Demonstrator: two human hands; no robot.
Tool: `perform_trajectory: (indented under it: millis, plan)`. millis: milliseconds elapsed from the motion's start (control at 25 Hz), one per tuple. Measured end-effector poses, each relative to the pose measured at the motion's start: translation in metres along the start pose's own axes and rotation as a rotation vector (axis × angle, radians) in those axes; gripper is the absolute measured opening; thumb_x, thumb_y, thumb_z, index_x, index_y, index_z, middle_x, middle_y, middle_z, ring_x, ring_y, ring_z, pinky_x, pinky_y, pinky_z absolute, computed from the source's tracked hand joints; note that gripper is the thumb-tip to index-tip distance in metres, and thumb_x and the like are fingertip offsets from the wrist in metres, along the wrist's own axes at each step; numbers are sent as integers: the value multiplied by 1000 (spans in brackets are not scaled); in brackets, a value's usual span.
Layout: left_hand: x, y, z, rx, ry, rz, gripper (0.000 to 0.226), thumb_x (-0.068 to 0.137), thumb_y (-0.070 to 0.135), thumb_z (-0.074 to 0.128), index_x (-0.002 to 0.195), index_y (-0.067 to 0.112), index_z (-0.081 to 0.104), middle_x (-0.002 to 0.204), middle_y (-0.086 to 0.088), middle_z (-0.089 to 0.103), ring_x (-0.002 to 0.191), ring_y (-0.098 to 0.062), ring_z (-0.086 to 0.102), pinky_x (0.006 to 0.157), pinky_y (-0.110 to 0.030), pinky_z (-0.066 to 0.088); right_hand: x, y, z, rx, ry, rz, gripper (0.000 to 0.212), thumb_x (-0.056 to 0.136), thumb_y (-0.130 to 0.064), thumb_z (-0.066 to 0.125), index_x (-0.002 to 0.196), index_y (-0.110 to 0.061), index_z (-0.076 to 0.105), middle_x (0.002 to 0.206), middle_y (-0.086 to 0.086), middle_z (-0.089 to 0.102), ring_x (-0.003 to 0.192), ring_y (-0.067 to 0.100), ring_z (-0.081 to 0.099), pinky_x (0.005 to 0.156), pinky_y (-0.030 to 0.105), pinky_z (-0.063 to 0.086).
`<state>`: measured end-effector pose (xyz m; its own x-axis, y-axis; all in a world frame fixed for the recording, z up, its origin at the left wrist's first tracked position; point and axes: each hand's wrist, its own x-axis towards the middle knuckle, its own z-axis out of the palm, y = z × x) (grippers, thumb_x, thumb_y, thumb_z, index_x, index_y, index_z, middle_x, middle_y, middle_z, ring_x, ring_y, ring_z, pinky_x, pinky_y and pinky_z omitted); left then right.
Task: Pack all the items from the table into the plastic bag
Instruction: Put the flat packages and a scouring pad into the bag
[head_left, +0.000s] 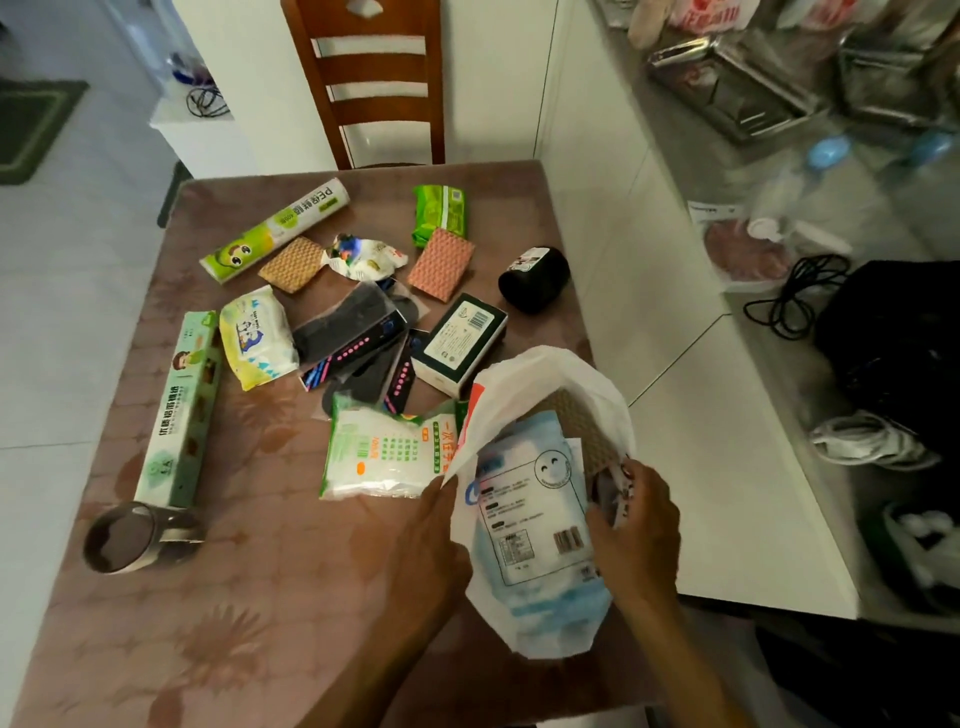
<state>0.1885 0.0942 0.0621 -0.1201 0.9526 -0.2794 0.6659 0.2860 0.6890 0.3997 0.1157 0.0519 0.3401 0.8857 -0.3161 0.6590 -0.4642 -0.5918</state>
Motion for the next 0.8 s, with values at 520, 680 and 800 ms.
perform_trajectory:
  millis: [520, 680, 800]
  plan:
    - [-13, -1, -19, -205, -245, -10, 98, 67, 11, 58, 147, 48, 12, 158, 6, 24, 129, -20, 45, 104, -42, 45, 4, -17, -47, 29, 237, -76, 18, 96, -27, 53, 92, -14, 64, 84, 6, 71, 68, 21, 63, 62, 31, 53]
    - [-37, -17, -13, -251, -251, -23, 99, 67, 16, 59, 138, 65, 11, 152, 11, 32, 133, -15, 40, 107, -44, 42, -9, -7, -47, -58, 178, -64, 17, 94, -29, 56, 97, -14, 62, 87, 4, 69, 65, 17, 58, 62, 26, 50]
    - [-46, -29, -11, -191, -264, 17, 92, 73, 29, 62, 138, 65, 7, 156, 13, 24, 142, -13, 27, 114, -48, 31, -15, -8, -35, -246, 91, 9, 39, 88, -36, 62, 119, -16, 49, 114, 14, 64, 94, 33, 60, 83, 45, 50]
